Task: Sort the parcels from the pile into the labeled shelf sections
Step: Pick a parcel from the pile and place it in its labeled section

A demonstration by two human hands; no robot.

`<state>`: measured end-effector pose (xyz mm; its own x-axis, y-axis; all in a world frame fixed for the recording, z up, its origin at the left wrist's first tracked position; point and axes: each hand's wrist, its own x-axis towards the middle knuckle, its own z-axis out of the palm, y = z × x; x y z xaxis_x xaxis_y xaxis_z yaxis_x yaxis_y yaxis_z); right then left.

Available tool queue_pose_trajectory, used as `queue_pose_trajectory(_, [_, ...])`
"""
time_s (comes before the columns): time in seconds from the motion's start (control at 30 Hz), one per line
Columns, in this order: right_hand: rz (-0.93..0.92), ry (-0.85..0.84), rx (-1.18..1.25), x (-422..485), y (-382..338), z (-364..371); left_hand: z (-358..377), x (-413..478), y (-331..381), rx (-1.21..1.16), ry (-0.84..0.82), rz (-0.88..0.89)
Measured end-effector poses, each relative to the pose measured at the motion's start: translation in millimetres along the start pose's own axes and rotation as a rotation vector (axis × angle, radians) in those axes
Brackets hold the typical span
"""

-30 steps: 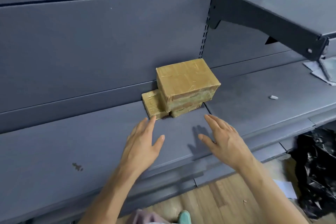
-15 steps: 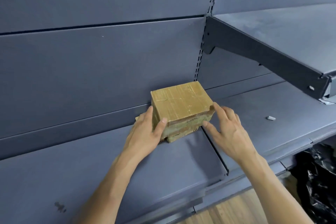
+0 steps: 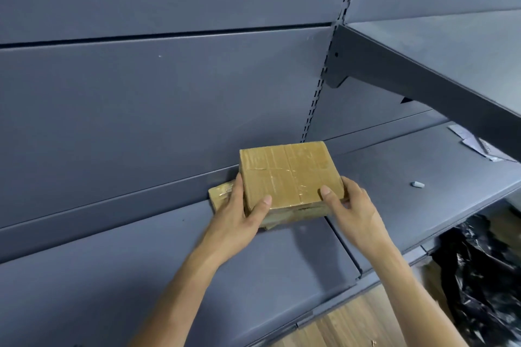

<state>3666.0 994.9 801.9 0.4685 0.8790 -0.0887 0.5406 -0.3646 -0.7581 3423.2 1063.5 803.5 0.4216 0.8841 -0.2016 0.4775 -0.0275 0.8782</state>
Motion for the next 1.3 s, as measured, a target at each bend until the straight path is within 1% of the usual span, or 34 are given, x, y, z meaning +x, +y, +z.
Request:
queue_pose_trajectory(0.13, [0.024, 0.002, 0.084, -10.5, -5.3, -4.2, -4.3, -17.0, 3.3, -0.04, 0.055, 0.069])
queue_pose_trajectory(0.27, [0.005, -0.054, 0.13, -19.7, -16.5, -5.8, -4.2, -42.7, 2.4, -0.069, 0.14, 0.043])
queue_pose_trajectory(0.4, [-0.023, -0.185, 0.17, -27.9, -20.5, 3.9, -1.7, -75.8, -6.2, -0.079, 0.281, -0.057])
queue_pose_trajectory(0.5, [-0.067, -0.285, 0.11, -35.5, -24.1, 15.4, 2.5, -101.2, -10.5, -0.095, 0.387, -0.126])
queue_pose_trajectory(0.7, [-0.222, -0.584, 0.056, -52.2, -31.1, 41.7, 8.4, -156.7, -23.0, -0.1, 0.543, -0.237])
queue_pose_trajectory(0.8, [-0.257, -0.665, 0.009, -62.0, -32.6, 54.7, 11.8, -178.5, -33.4, -0.108, 0.61, -0.281])
queue_pose_trajectory(1.0, [-0.303, -0.732, -0.049, -84.5, -32.3, 70.2, 11.8, -202.0, -54.6, -0.132, 0.674, -0.363])
queue_pose_trajectory(1.13, [-0.3, -0.747, -0.095, -93.8, -37.2, 85.7, 0.9, -208.8, -66.0, -0.069, 0.697, -0.409])
queue_pose_trajectory(1.3, [-0.267, -0.765, -0.084, -105.5, -51.1, 116.4, -26.3, -216.6, -86.7, -0.018, 0.661, -0.463])
